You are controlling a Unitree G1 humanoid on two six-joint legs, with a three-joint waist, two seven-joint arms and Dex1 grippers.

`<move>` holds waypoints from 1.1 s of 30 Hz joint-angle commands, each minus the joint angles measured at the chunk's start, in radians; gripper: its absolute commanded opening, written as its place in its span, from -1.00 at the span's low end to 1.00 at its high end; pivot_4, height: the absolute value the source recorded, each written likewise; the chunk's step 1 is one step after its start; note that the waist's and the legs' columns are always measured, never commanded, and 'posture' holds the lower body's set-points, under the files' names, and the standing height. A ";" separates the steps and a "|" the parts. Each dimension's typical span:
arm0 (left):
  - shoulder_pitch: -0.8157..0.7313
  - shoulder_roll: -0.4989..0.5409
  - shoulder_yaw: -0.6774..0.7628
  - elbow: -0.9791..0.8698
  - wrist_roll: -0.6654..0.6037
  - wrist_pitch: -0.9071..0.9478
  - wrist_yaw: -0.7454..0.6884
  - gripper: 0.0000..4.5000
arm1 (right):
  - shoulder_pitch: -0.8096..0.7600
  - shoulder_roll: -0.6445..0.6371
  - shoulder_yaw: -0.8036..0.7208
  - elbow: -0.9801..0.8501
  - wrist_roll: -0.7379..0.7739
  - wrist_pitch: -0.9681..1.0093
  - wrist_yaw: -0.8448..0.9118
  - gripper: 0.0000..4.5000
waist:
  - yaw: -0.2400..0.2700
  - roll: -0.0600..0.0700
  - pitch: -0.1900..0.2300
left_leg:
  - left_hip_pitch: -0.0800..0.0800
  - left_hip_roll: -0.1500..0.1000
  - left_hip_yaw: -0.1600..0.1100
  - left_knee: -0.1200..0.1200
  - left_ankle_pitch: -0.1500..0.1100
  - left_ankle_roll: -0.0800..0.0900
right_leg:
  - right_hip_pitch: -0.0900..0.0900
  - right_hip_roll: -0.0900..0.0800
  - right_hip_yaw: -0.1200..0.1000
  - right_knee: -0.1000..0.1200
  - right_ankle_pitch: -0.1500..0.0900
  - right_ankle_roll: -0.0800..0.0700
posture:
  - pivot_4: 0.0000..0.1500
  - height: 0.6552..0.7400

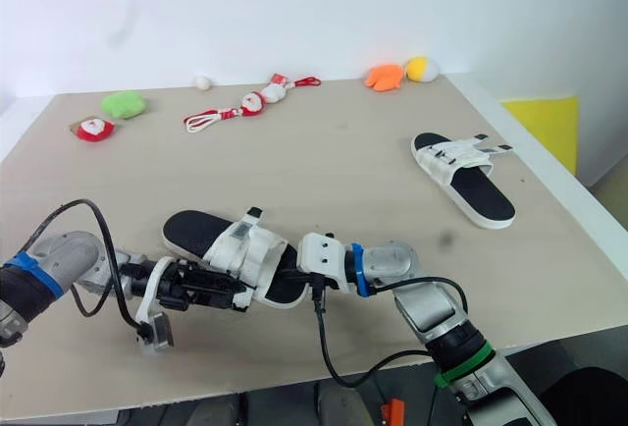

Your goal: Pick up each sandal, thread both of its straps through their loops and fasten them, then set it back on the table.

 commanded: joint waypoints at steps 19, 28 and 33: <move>0.032 0.026 0.015 -0.071 -0.201 -0.181 -0.185 -0.99 | 0.038 -0.018 0.040 0.098 -0.083 0.062 -0.022 -1.00 | 0.000 -0.006 0.003 | 0.002 0.003 0.013 0.000 0.000 0.000 | 0.000 -0.007 0.000 -0.002 0.000 0.000 | 1.00 1.00; -0.023 0.154 -0.167 -0.090 -0.962 -0.260 -0.672 -0.99 | 0.039 -0.018 0.043 0.103 -0.085 0.057 -0.020 -1.00 | -0.001 -0.008 0.004 | 0.002 0.006 0.016 0.000 0.000 0.000 | -0.001 -0.007 -0.002 -0.005 0.000 0.000 | 1.00 1.00; -0.010 0.271 -0.288 -0.306 -1.460 -0.066 -1.003 -0.99 | 0.029 -0.011 0.046 0.119 -0.092 0.050 -0.025 -1.00 | -0.002 -0.009 0.005 | 0.002 0.009 0.016 0.000 -0.002 -0.003 | -0.003 -0.007 -0.005 -0.006 0.000 0.000 | 1.00 1.00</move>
